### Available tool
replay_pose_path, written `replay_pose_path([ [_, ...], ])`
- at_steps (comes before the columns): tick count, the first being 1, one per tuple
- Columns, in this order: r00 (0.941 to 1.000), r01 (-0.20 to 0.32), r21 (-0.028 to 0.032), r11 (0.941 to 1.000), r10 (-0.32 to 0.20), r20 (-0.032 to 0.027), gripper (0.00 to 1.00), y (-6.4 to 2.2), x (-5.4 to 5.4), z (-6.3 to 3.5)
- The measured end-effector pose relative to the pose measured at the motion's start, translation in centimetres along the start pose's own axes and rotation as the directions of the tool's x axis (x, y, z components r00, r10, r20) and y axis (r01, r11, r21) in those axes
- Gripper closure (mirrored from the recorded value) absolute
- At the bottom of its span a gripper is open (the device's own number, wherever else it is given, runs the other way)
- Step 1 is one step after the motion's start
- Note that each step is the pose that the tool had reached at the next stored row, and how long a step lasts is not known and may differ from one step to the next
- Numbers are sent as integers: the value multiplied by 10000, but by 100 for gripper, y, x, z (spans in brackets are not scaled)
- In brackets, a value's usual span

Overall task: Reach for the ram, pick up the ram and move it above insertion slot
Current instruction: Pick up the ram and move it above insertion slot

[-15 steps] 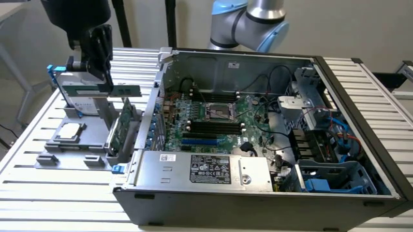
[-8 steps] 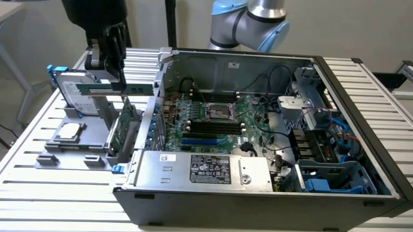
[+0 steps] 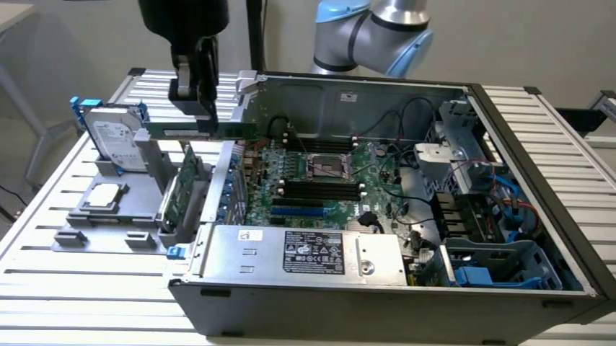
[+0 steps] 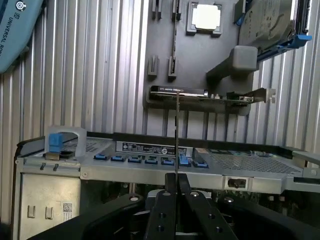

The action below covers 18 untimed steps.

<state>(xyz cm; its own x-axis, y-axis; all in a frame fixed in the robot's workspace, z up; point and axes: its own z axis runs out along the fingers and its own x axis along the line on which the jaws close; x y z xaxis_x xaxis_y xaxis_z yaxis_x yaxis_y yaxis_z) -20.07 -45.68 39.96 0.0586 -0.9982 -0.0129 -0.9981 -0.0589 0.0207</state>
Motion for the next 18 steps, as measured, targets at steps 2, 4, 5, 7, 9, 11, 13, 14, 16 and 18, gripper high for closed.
replay_pose_path([
  [2, 10000, 0, 0, 10000, 0, 0, 87, -80, -13, -1],
  [4, 10000, -1, 0, 10000, 1, 0, 87, -162, -26, -3],
  [5, 10000, -1, 0, 10000, 1, 0, 87, -201, -33, -3],
  [7, 10000, 0, 0, 10000, 0, 0, 87, -280, -47, -5],
  [9, 10000, 0, 0, 10000, 0, 0, 87, -360, -63, -7],
  [11, 10000, -1, 0, 10000, 1, 0, 87, -431, -82, -8],
  [13, 10000, 0, 0, 10000, 0, 0, 87, -506, -102, -9],
  [14, 10000, 0, 0, 10000, 0, 0, 87, -542, -113, -10],
  [16, 10000, 0, 0, 10000, 0, 0, 87, -612, -137, -11],
  [18, 10000, 0, 0, 10000, 0, 0, 87, -683, -166, -12],
])
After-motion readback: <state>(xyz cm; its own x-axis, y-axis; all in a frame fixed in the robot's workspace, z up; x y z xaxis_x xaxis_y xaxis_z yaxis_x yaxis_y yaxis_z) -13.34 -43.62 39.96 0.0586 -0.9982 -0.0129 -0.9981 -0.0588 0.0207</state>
